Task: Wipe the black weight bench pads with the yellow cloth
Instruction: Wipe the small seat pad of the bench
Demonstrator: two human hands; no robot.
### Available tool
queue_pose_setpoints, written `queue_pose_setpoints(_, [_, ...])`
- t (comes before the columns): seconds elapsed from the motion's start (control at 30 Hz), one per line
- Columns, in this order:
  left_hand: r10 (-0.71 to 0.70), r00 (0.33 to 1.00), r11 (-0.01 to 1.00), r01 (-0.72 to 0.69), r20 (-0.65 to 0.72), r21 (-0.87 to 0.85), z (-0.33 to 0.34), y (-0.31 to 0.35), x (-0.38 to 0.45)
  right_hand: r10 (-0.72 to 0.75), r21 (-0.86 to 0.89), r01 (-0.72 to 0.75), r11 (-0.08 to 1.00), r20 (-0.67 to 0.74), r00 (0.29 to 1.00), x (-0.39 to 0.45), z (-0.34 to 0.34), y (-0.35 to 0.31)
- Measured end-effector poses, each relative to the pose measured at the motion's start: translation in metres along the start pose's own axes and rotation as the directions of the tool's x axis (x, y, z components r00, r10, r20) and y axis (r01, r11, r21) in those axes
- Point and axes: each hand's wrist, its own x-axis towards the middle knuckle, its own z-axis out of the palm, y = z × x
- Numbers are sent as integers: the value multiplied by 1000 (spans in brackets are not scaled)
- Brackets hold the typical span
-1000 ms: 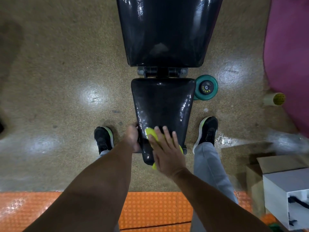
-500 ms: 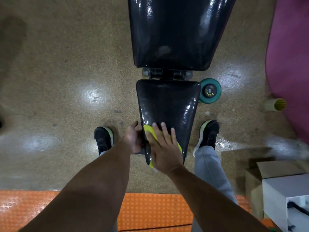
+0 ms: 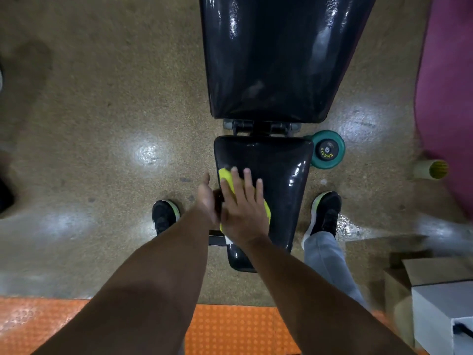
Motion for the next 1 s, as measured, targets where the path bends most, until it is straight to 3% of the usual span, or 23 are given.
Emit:
queue_pose_setpoints(0.1, [50, 998, 998, -51, -26, -30, 9, 17, 3, -166, -63, 169, 984, 49, 985, -15, 9, 5])
queue_pose_setpoints(0.17, [68, 997, 996, -69, -19, -51, 12, 26, 5, -186, -42, 187, 981, 30, 982, -17, 7, 19])
queue_pose_setpoints(0.3, [77, 997, 997, -77, 1, -7, 14, 31, 13, 151, 39, -148, 988, -111, 982, 4, -6, 44])
queue_pose_setpoints(0.47, [108, 994, 994, -108, 9, 32, 31, 33, 11, 302, 118, -287, 951, -136, 944, -15, -2, 47])
queue_pose_setpoints(0.53, [134, 991, 991, -134, -3, 29, 36, 35, 11, 425, 199, -394, 897, -143, 894, -23, 0, 65])
queue_pose_setpoints(0.6, [149, 988, 988, -149, -26, 30, 39, 35, 14, 596, 350, -525, 776, -137, 791, -16, -3, 86])
queue_pose_setpoints(0.67, [185, 980, 982, -183, -70, 45, 42, 34, 17, 685, 521, -542, 659, -121, 718, 3, -8, 105])
queue_pose_setpoints(0.73, [209, 973, 977, -204, -99, 59, 44, 33, 20, 703, 586, -516, 625, -135, 698, 28, -14, 116])
queue_pose_setpoints(0.87, [213, 975, 977, -210, -67, 47, 46, 33, 17, 696, 441, -574, 690, -185, 694, 71, -27, 121])
queue_pose_setpoints(1.0, [207, 976, 978, -205, -59, 38, 46, 34, 16, 586, 198, -554, 809, -184, 789, 83, -35, 111])
